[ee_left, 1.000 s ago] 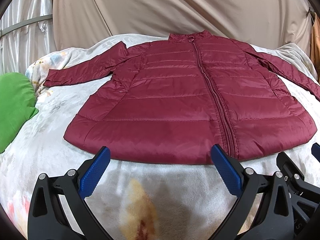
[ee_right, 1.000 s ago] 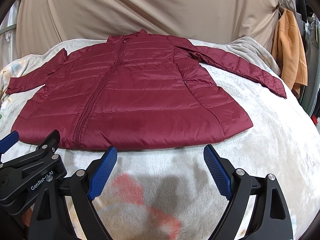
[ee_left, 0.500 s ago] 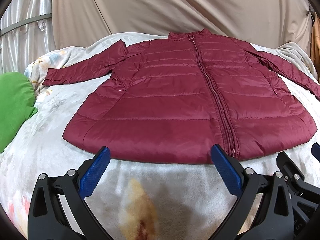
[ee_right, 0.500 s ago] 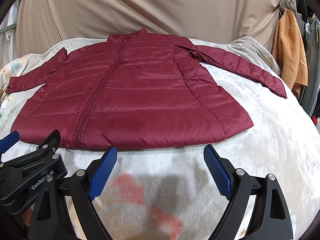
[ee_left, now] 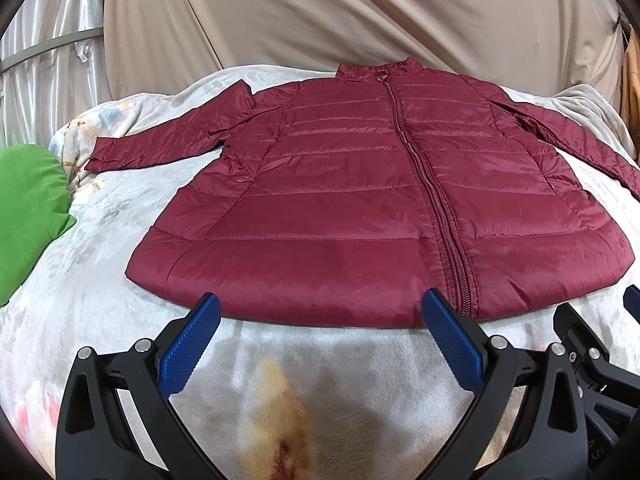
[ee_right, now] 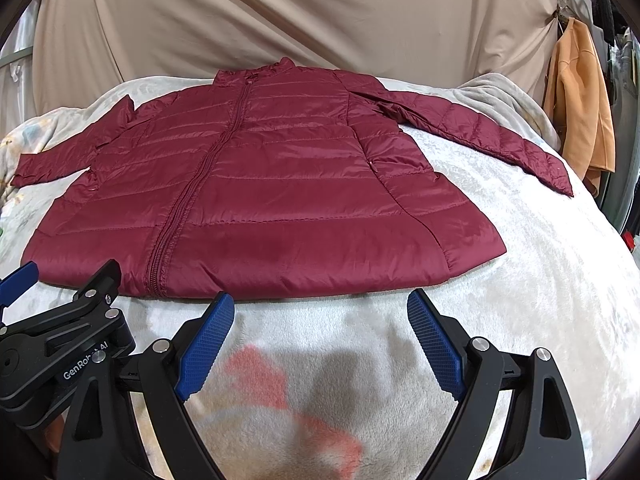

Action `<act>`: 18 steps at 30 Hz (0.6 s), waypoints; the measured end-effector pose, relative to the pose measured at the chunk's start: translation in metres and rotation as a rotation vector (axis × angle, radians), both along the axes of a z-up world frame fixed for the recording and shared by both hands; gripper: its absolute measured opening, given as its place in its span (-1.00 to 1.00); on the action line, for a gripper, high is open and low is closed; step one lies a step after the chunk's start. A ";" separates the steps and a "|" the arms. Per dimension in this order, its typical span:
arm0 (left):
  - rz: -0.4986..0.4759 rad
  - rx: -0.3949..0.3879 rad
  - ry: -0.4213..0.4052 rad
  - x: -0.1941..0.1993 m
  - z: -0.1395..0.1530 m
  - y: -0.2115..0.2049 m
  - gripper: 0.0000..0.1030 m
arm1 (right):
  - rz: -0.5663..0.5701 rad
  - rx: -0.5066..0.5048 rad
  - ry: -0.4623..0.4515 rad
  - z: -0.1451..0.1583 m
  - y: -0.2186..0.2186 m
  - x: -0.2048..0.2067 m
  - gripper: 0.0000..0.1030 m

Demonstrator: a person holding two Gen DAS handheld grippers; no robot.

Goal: Fold large clothes

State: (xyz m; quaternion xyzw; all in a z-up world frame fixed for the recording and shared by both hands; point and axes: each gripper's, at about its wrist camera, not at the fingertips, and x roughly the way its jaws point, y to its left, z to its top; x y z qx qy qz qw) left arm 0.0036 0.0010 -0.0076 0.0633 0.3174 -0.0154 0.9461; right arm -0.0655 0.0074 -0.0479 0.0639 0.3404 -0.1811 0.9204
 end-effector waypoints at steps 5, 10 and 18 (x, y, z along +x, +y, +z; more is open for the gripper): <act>0.001 0.001 0.002 -0.001 -0.001 0.001 0.90 | 0.001 0.000 0.001 0.000 0.000 0.000 0.67; 0.000 0.003 0.004 -0.001 -0.001 0.000 0.90 | 0.000 0.000 0.002 0.000 0.000 0.000 0.67; 0.000 0.004 0.006 0.000 -0.002 -0.001 0.90 | 0.001 0.000 0.002 0.000 0.000 0.000 0.67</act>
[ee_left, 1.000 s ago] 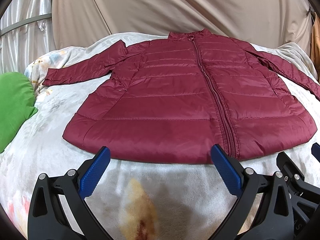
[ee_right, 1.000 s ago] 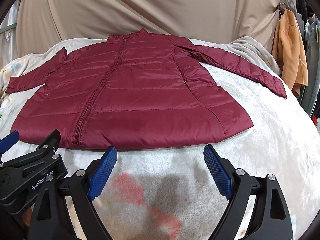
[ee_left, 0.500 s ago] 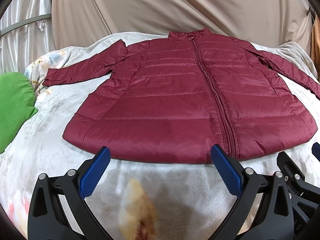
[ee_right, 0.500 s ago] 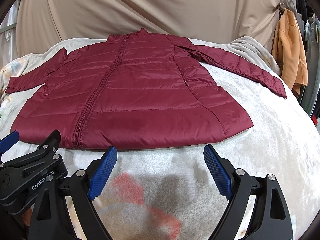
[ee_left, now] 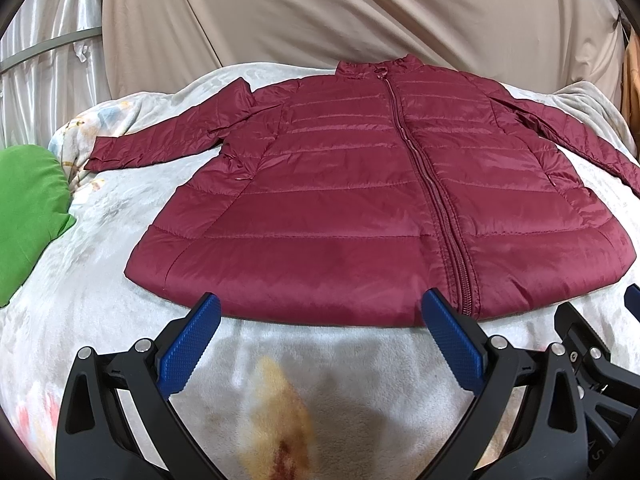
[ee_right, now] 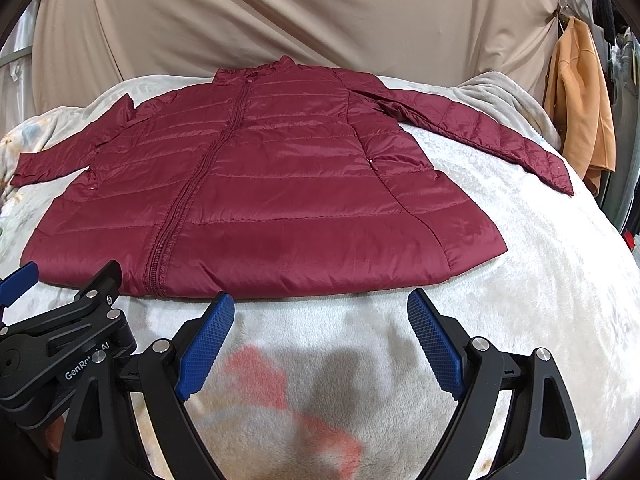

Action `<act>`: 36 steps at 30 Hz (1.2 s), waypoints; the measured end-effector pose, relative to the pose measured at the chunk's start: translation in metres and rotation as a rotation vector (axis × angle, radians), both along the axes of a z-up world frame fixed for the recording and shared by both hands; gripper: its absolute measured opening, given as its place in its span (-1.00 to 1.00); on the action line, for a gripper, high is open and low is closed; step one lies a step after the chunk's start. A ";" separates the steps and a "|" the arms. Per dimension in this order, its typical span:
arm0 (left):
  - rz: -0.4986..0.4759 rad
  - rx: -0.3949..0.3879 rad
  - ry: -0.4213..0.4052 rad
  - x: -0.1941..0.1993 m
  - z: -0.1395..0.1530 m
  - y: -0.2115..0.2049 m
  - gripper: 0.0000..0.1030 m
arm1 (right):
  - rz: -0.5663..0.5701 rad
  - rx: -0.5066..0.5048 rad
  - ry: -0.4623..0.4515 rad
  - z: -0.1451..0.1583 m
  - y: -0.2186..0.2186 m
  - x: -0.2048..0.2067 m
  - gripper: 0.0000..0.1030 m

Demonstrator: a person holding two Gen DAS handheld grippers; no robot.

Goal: Fold large clothes

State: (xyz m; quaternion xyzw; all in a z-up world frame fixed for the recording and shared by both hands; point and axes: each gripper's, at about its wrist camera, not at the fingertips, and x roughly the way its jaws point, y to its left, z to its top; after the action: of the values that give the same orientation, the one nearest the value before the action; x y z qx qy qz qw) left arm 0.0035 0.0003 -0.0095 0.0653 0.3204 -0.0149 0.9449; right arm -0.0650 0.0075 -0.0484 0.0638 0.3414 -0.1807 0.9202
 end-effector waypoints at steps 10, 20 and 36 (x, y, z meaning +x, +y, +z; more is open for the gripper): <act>-0.062 -0.116 0.033 0.007 0.010 0.014 0.91 | 0.028 0.098 0.007 0.010 -0.030 -0.002 0.67; 0.002 -0.245 0.020 0.075 0.050 0.087 0.91 | -0.350 0.317 -0.111 0.038 -0.334 -0.010 0.68; 0.036 -0.222 0.038 0.162 0.064 0.099 0.73 | -0.564 0.561 -0.222 -0.005 -0.509 0.058 -0.84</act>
State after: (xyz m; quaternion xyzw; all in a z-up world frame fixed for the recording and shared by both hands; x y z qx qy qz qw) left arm 0.1653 0.0992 0.0547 -0.0457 0.3357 -0.0343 0.9402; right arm -0.0074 -0.5010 -0.0532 0.4224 0.2453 -0.3178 0.8127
